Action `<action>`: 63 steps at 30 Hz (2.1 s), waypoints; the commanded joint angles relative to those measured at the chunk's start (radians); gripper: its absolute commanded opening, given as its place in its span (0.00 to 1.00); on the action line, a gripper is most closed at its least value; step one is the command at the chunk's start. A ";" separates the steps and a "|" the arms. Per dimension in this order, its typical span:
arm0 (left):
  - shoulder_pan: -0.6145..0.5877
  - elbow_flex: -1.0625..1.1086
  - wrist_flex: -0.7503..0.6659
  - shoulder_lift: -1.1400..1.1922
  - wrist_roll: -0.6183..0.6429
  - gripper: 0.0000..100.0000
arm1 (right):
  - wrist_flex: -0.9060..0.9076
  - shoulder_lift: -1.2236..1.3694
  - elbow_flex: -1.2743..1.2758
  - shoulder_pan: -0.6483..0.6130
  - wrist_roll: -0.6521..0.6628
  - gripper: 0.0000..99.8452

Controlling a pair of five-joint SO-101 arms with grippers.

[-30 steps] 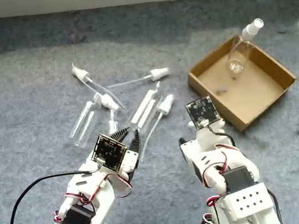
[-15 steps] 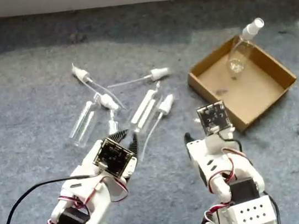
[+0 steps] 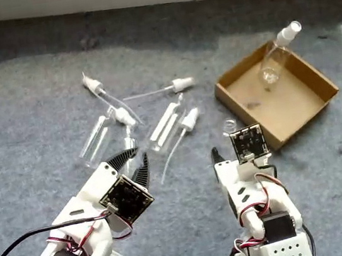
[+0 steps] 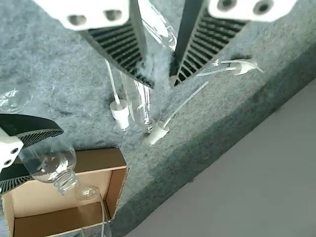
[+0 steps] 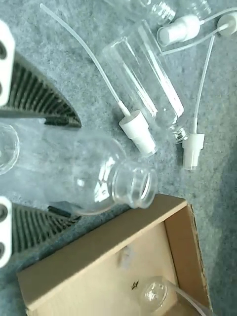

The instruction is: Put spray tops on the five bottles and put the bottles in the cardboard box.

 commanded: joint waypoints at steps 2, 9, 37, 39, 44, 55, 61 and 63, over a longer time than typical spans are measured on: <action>-0.110 -0.054 0.002 0.016 -0.095 0.01 | -0.027 -0.018 -0.012 0.041 -0.012 0.09; -0.120 -0.087 0.009 0.030 -0.110 0.01 | -0.028 -0.018 -0.012 0.074 -0.012 0.09; 0.097 -0.828 0.002 1.405 -0.104 0.01 | -0.028 -0.018 0.064 0.156 -0.008 0.09; 0.097 -0.894 0.005 1.508 -0.104 0.01 | -0.028 -0.018 0.064 0.156 -0.006 0.09; 0.114 -1.047 0.009 1.741 -0.104 0.01 | -0.028 -0.018 0.064 0.154 -0.006 0.09; 0.125 -1.397 0.012 2.111 0.103 0.09 | -0.028 -0.018 0.065 0.154 -0.006 0.09; 0.125 -1.509 0.077 2.236 0.204 0.15 | -0.028 -0.018 0.065 0.154 -0.006 0.09; 0.107 -1.543 0.084 2.275 0.204 0.15 | -0.028 -0.018 0.065 0.154 -0.006 0.09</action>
